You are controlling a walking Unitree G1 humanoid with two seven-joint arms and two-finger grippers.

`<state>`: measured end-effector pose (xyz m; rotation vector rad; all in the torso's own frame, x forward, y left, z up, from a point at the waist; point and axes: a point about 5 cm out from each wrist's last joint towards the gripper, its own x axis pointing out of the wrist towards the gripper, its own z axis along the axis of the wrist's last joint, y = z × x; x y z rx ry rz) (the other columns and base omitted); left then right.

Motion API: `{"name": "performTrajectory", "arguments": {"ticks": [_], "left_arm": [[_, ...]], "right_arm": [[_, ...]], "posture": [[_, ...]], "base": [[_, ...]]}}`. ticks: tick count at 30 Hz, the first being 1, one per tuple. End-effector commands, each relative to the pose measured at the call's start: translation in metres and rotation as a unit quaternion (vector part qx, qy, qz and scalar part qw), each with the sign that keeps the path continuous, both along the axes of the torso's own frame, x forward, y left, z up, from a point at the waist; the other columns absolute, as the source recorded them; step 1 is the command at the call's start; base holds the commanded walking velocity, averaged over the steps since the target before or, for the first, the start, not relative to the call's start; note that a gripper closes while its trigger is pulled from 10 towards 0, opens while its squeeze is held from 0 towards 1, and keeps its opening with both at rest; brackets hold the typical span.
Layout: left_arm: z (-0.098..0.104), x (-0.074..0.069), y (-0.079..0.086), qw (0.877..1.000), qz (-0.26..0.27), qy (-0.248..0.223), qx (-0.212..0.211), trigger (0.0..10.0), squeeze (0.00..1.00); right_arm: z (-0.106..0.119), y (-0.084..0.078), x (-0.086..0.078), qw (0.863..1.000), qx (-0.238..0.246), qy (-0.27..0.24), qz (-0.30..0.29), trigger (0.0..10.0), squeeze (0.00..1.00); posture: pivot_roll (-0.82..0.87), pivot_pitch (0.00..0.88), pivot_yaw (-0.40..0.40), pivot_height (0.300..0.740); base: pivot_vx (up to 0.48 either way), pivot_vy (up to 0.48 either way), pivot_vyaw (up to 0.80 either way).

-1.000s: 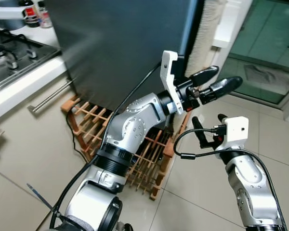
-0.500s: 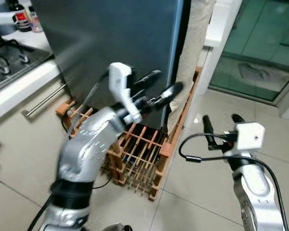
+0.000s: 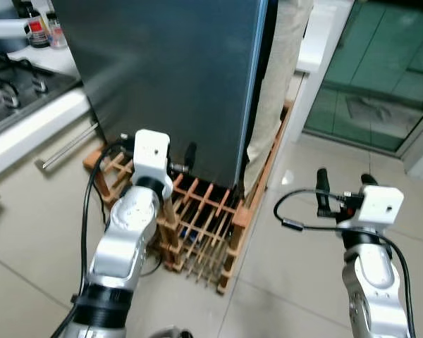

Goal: Restocking fridge

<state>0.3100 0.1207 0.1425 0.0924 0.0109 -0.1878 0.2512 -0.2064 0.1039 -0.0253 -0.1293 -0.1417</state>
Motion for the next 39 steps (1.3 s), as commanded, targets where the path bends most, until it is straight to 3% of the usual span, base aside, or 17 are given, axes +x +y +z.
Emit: {"name": "performTrajectory", "arguments": {"ticks": [1,6,12,17,26,31,36,38,39], "left_arm": [[0.009,0.012,-0.008,1.0,-0.003,-0.019,0.005,10.0,0.0],[0.021,0.01,-0.023,0.998,-0.038,-0.046,-0.026,10.0,0.0],[0.026,0.003,-0.016,0.995,-0.049,-0.062,-0.066,10.0,0.0],[0.03,-0.014,-0.012,0.99,-0.061,-0.09,-0.085,10.0,0.0],[0.04,-0.023,-0.011,0.984,-0.076,-0.106,-0.12,10.0,0.0],[0.043,-0.023,-0.011,0.982,-0.078,-0.11,-0.132,10.0,0.0],[0.042,-0.005,-0.018,0.989,-0.058,-0.1,-0.094,10.0,0.0],[0.042,-0.005,-0.018,0.989,-0.058,-0.1,-0.094,10.0,0.0],[0.037,0.002,-0.024,0.991,-0.065,-0.081,-0.084,10.0,0.0]], "right_arm": [[0.003,0.0,0.006,1.0,-0.007,-0.006,-0.001,10.0,0.0],[0.012,0.003,0.014,1.0,-0.009,-0.015,0.011,10.0,0.0],[0.024,0.002,0.021,0.999,-0.013,-0.03,0.018,10.0,0.0],[0.032,0.003,0.02,0.998,-0.031,-0.042,0.033,10.0,0.0],[0.033,0.008,0.021,0.997,-0.038,-0.039,0.056,10.0,0.0],[0.032,0.008,0.022,0.997,-0.04,-0.034,0.056,10.0,0.0],[0.03,0.009,0.024,0.997,-0.035,-0.026,0.058,10.0,0.0],[0.03,0.009,0.024,0.997,-0.035,-0.026,0.058,10.0,0.0],[0.03,0.009,0.025,0.997,-0.035,-0.026,0.059,10.0,0.0]], "posture": [[-0.08,0.0,0.032,0.74],[-0.08,0.0,0.032,0.74],[-0.11,0.0,0.033,0.74],[-0.1,0.002,0.021,0.74],[-0.09,0.004,0.011,0.74],[-0.09,0.004,0.011,0.74],[-0.09,0.0,0.007,0.74],[-0.09,0.0,0.007,0.74],[-0.09,0.0,0.007,0.74]], "base": [[0.0,0.0,0.0],[0.0,0.0,0.0],[0.0,0.0,0.0],[0.0,-0.48,0.29],[0.0,-0.48,0.66],[0.0,0.0,0.69],[0.0,0.0,0.0],[0.0,0.0,0.0],[0.0,0.0,0.0]]}}
